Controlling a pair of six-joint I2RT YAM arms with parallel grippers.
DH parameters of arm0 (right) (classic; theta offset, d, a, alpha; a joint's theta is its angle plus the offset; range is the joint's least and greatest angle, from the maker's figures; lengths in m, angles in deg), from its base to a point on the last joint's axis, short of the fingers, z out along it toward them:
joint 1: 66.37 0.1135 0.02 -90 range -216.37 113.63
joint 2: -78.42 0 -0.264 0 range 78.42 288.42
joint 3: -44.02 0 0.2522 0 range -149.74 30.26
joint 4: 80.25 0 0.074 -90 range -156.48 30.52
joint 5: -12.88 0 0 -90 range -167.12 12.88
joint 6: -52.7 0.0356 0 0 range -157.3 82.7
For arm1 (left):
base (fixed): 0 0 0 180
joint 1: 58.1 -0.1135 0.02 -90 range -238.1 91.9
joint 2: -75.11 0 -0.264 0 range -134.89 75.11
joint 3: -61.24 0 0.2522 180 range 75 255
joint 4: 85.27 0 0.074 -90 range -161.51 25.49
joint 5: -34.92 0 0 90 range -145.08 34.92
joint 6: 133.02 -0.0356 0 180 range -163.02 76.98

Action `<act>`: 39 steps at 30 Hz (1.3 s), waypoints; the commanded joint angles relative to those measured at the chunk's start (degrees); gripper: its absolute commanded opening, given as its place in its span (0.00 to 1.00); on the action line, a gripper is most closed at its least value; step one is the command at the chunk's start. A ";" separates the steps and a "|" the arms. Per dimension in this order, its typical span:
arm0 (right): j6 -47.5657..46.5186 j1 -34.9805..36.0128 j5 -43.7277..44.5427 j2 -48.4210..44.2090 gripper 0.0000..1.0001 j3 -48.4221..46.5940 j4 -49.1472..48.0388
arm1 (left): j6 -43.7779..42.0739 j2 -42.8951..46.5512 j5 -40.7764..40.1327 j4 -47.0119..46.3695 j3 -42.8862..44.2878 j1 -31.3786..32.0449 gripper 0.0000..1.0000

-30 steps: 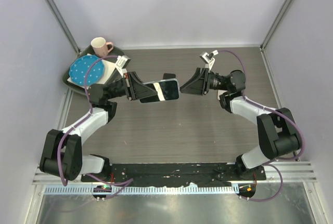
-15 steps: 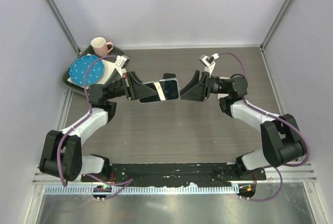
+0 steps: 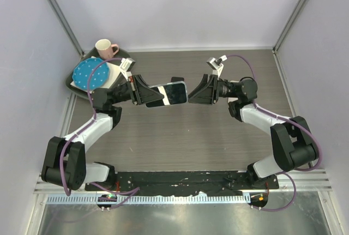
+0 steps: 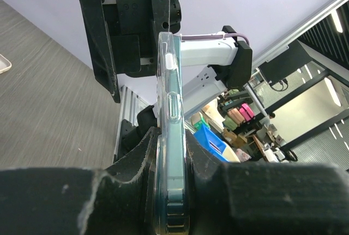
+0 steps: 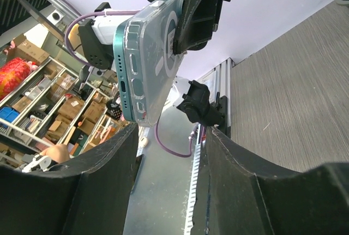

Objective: Take the phone out of the phone case
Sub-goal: Remove the phone case from the phone.

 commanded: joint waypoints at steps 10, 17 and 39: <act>0.63 1.92 0.08 -1.45 0.59 -2.04 -21.02 | 0.07 0.73 -3.03 -3.09 0.39 -0.17 0.00; -3.57 1.66 0.70 -0.31 0.57 -2.57 -16.99 | 0.33 0.73 -2.86 -2.92 0.31 -0.26 0.00; -22.84 1.57 12.55 -5.58 0.52 -6.00 12.48 | -2.56 0.91 -2.50 -1.87 -1.54 0.62 0.00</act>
